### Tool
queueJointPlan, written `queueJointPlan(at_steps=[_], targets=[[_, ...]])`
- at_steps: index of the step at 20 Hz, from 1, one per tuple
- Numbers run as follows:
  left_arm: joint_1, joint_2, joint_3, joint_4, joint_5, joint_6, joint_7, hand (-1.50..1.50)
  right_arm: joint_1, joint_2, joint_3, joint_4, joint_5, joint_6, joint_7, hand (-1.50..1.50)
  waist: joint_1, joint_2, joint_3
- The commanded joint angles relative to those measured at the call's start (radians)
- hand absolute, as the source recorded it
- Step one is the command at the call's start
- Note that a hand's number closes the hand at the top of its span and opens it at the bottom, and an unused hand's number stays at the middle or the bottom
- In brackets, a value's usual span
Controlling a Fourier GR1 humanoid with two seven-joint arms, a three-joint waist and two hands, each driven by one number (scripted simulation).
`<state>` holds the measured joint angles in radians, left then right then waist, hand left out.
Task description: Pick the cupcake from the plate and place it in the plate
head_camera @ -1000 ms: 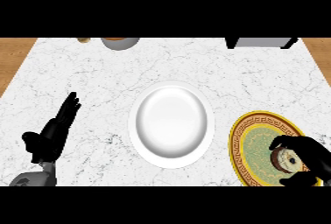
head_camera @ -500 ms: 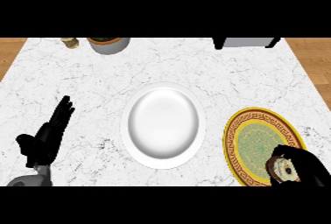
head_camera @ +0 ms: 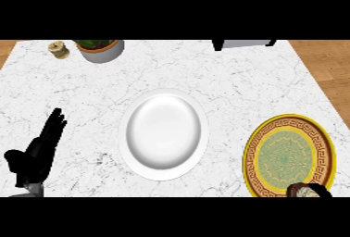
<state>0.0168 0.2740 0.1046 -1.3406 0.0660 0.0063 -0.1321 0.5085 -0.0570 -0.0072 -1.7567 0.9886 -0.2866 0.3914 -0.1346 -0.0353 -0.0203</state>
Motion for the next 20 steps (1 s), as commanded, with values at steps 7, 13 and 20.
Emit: queueJointPlan(at_steps=[7,13,20], targets=[[0.026,-0.012,-0.016,-0.037,-0.001,-0.007,-0.008,0.00,0.323,0.056,0.351,-0.334,0.352,-0.273,0.239,1.50,0.045,0.019,0.010],[0.025,-0.002,-0.023,-0.030,0.000,-0.033,-0.026,0.00,0.436,0.057,0.522,-0.534,0.637,-0.354,0.329,1.50,0.056,0.025,0.007],[0.003,0.019,-0.019,-0.051,0.020,-0.067,0.007,0.00,0.466,0.057,0.825,-0.613,0.944,-0.319,0.505,1.50,0.094,0.034,0.011]])
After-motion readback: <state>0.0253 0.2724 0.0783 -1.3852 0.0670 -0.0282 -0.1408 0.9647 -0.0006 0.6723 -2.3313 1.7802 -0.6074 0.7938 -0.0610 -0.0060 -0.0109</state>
